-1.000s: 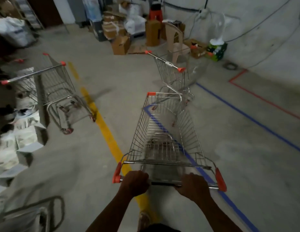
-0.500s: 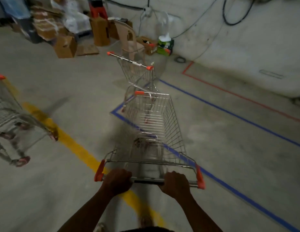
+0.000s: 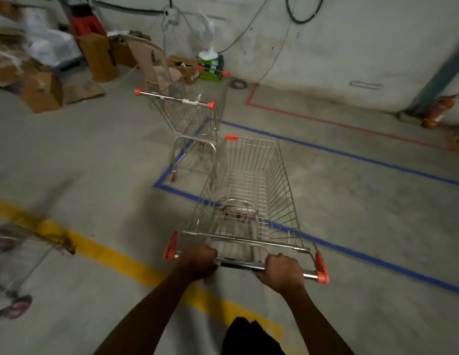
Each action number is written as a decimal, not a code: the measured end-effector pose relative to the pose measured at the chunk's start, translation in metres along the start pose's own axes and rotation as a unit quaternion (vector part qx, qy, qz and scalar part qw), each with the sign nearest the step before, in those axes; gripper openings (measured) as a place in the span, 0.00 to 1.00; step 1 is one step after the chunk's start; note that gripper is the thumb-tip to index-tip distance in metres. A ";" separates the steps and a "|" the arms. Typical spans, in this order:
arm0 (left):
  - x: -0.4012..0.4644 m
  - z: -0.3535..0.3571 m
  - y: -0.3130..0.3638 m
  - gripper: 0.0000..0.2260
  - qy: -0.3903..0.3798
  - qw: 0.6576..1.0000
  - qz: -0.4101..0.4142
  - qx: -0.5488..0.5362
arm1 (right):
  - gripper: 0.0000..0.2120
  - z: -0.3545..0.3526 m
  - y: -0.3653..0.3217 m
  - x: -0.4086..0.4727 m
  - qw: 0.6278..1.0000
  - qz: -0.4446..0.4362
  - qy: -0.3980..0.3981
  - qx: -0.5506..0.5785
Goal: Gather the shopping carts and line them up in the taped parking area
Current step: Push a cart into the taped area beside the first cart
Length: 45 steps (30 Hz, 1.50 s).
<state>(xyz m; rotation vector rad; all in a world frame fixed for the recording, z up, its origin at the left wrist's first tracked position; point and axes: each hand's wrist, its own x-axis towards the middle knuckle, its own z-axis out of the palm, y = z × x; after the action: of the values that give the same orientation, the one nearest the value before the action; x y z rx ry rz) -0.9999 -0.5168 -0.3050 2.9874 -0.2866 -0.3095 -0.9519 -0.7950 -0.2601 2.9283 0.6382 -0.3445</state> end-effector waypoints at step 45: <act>0.560 -0.185 -0.236 0.14 -0.004 0.990 0.100 0.100 | 0.29 -0.101 0.106 0.557 0.981 0.142 0.129 0.021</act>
<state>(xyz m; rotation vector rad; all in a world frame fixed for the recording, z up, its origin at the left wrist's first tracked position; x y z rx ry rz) -0.3812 -0.3797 -0.2658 3.1160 -0.6512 -0.2870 -0.3942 -0.6536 -0.2926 3.0723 0.2306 0.0536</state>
